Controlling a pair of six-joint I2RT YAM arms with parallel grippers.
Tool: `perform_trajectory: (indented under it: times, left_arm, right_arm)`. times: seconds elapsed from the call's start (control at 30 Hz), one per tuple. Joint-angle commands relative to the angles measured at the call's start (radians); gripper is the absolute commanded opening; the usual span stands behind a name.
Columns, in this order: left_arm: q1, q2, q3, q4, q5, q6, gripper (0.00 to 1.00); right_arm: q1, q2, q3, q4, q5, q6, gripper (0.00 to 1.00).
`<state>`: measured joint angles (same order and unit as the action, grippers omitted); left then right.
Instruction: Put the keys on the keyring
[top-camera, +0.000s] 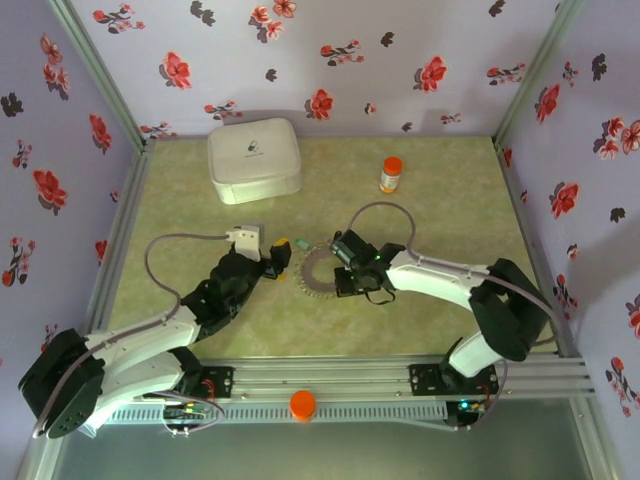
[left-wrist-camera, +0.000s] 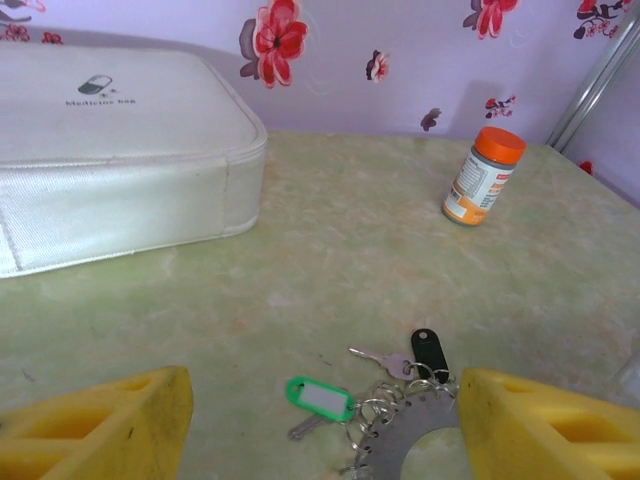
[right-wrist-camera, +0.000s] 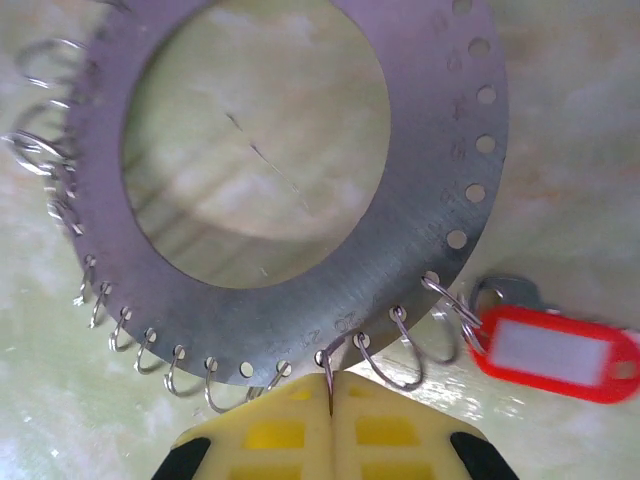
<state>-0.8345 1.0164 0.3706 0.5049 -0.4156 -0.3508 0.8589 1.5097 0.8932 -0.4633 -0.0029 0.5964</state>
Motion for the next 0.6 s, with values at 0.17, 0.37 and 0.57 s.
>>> perform_trajectory:
  times: [0.17, 0.37, 0.57]
  left_arm:
    - [0.006, -0.08, 0.012, -0.044, 0.059, 0.153, 0.61]
    - [0.007, -0.139, 0.056, -0.154, 0.168, 0.282, 0.57]
    - [0.009, -0.165, 0.096, -0.241, 0.306, 0.38, 0.47]
  right_arm:
    - [-0.006, -0.183, 0.049, -0.007, 0.013, -0.266, 0.0]
    - [-0.015, -0.286, 0.029, 0.062, -0.097, -0.464, 0.0]
    - [-0.021, -0.398, -0.012, 0.134, -0.247, -0.659, 0.0]
